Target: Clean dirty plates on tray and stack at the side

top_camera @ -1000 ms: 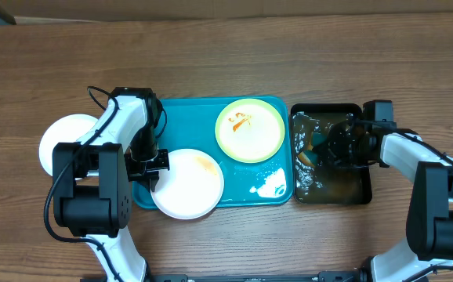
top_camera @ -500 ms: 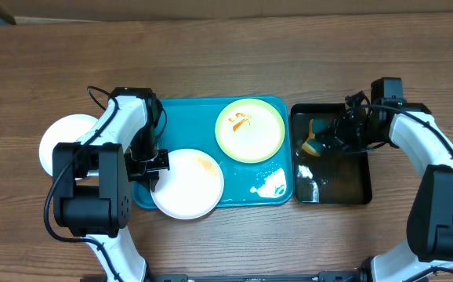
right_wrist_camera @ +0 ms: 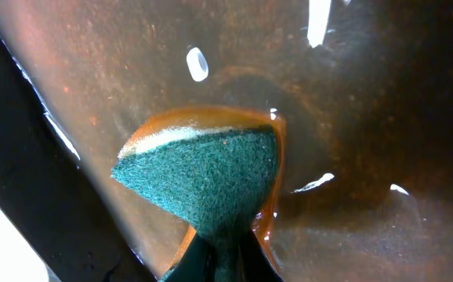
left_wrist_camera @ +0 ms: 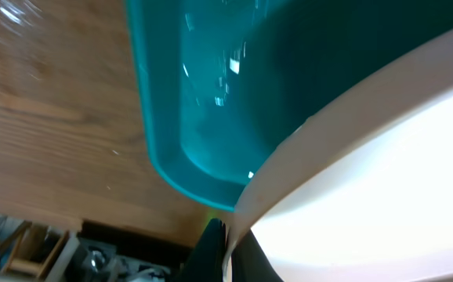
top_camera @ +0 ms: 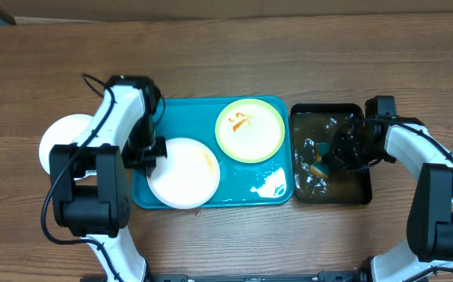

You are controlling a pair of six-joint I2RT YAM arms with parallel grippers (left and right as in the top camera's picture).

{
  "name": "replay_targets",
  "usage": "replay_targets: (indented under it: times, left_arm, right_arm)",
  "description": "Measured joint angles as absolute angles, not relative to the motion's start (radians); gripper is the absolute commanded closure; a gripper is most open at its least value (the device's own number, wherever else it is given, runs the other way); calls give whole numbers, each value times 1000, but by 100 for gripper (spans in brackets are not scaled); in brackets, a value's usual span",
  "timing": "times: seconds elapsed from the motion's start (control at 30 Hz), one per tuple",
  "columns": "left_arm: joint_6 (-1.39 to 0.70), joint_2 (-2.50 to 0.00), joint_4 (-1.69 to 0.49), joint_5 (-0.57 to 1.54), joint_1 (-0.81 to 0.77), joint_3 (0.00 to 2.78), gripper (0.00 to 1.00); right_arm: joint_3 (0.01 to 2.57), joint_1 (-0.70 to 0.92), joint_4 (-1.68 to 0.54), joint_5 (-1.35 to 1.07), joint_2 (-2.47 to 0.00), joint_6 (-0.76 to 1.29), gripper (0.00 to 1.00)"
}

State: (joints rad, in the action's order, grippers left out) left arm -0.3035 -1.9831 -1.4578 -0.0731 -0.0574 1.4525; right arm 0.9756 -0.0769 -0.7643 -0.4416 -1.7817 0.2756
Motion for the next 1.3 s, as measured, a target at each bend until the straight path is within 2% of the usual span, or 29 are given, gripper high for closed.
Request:
replay_targets:
  times: [0.27, 0.53, 0.83, 1.07, 1.3]
  left_arm:
    - [-365, -1834, -1439, -162, -57, 1589, 96]
    - [-389, -1686, -1399, -248, -75, 1592, 96]
    - [-386, -1683, -1388, -254, -112, 1489, 96]
    - [-277, -1685, -1378, -113, -112, 1338, 96]
    - [-186, -1685, -1388, 80, -112, 1313, 96]
  right_arm:
    - [976, -77, -767, -437, -1782, 275, 96]
    - [976, -77, -766, -438, -1782, 275, 96]
    - [976, -77, -770, -433, -1782, 264, 96]
    - [976, -77, -772, -430, -1782, 261, 96]
    - [976, -77, -779, -430, -1782, 261, 96]
